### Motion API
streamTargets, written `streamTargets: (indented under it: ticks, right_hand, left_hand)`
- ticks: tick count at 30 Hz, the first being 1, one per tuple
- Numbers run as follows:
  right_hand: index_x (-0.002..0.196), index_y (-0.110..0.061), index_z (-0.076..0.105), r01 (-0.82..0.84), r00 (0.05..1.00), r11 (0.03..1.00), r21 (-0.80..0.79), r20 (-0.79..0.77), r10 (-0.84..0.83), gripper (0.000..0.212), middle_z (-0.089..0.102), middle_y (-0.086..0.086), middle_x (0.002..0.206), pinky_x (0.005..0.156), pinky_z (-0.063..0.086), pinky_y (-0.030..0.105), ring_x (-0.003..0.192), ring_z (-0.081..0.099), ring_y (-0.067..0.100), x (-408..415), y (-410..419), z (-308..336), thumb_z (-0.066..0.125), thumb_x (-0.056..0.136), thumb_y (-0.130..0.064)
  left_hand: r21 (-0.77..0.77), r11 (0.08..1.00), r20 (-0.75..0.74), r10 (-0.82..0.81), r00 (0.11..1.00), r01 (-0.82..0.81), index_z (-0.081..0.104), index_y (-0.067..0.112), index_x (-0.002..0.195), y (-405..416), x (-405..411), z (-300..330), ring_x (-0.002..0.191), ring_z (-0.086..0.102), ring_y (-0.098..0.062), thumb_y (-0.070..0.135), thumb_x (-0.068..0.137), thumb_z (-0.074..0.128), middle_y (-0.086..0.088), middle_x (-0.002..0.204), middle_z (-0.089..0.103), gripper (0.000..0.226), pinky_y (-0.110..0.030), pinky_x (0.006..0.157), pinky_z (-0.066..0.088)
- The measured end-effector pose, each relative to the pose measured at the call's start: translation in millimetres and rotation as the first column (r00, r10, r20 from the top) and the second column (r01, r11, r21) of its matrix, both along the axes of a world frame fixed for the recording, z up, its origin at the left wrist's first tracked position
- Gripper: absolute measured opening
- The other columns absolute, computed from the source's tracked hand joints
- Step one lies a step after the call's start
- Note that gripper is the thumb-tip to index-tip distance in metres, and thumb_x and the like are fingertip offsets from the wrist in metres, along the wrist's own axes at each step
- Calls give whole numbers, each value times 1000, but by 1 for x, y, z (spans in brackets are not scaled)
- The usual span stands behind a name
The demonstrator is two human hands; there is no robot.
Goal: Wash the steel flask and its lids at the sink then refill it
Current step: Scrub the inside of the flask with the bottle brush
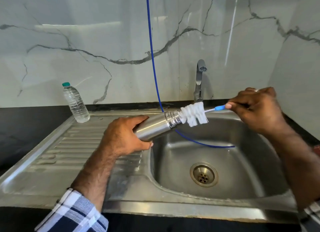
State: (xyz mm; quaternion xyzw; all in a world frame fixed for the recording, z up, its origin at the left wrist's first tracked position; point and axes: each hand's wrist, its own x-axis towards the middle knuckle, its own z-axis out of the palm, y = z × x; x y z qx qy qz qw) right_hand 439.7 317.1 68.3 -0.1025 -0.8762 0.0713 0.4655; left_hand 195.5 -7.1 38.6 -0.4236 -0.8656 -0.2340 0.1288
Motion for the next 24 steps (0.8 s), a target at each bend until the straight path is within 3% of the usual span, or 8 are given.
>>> streamTargets:
  ticks: [4,7,9,14,16,19,21,24]
  right_hand:
    - [83,-31,82,-109,991,993,51,89,104,25,55,-30,72,88,40,47,75,59,7,-32,-35,-7,64,90,-47]
    - [86,-32,81,-144,983,983,111,130,129,32,60,-23,75,86,26,37,79,58,7,-39,-45,-13,58,91,-54]
    - [87,-31,81,-147,986,984,97,98,138,33,65,-19,75,85,24,34,78,54,4,-32,-36,-6,59,92,-54]
    - [89,-14,86,-128,990,991,39,63,125,43,74,1,72,74,46,35,65,62,20,-3,0,1,63,96,-50]
    - [91,-14,85,-77,995,997,-20,56,78,40,75,5,74,81,49,40,70,65,24,1,2,1,63,95,-48]
    - [91,-19,84,-23,996,998,-57,84,28,36,75,-3,79,95,46,53,79,66,19,-14,-9,-1,63,95,-48]
    - [88,-20,82,-82,987,995,-48,133,88,36,70,-9,75,92,47,59,77,65,18,-28,-24,-6,64,95,-50]
    - [85,-24,81,-99,986,988,123,147,80,26,65,-15,74,91,37,47,82,68,20,-40,-44,-15,68,94,-45]
  left_hand:
    - [-44,998,-15,-50,999,49,62,51,132,9,15,-5,88,67,-7,69,47,90,21,102,73,91,-28,81,57]
    - [-29,997,11,-73,997,73,63,50,135,13,18,-6,85,63,3,67,48,94,24,102,71,93,-20,80,55]
    - [9,997,10,-71,997,71,59,56,135,14,16,-2,85,68,1,75,46,87,25,99,72,96,-27,81,60]
    - [66,997,39,-45,998,42,55,56,138,7,9,2,94,74,-6,76,42,85,22,108,77,103,-33,90,61]
    - [50,998,20,-49,999,48,58,52,136,3,6,-2,94,74,-8,78,42,84,20,109,78,101,-34,88,61]
    - [77,996,19,-46,999,44,62,46,136,1,3,-2,94,75,-12,77,45,83,16,112,78,99,-35,87,61]
    - [52,997,-22,-48,999,49,61,46,137,5,7,-2,98,74,-14,75,46,85,16,116,78,98,-34,89,60]
    - [-8,998,-35,-67,997,66,64,47,135,13,17,-8,98,73,-18,68,48,92,15,112,77,94,-30,88,57]
